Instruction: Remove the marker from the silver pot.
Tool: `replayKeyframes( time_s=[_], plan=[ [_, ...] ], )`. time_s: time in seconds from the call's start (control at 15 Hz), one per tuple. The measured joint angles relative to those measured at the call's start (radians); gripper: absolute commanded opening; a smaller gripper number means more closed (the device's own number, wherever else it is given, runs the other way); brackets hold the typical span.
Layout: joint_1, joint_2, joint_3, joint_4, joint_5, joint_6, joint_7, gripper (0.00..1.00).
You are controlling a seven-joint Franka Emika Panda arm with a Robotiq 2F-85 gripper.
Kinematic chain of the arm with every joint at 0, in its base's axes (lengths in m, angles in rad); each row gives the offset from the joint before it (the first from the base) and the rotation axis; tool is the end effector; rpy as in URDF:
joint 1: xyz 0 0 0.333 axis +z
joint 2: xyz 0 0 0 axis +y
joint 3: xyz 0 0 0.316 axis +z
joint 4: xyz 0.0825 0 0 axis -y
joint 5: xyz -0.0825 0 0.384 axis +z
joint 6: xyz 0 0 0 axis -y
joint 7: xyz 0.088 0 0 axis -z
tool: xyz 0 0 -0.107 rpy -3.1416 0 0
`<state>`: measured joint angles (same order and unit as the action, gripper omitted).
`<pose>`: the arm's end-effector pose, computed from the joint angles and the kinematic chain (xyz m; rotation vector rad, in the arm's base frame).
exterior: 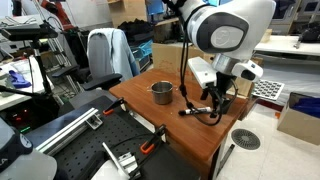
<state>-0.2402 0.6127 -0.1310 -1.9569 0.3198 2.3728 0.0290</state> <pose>0.5540 -0.2119 0.1467 -2.8317 0.9304 0.2376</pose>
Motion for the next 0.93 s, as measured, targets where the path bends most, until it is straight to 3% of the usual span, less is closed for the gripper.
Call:
replayKeyframes(
  time_s=[0.33,0.8,0.93],
  plan=[
    [0.002,-0.013,0.015,0.022,0.000,-0.001,-0.001,1.00],
    [0.053,-0.190,0.055,0.000,-0.002,-0.052,-0.001,1.00],
    [0.051,-0.182,0.051,-0.002,-0.002,-0.051,-0.001,1.00]
  ],
)
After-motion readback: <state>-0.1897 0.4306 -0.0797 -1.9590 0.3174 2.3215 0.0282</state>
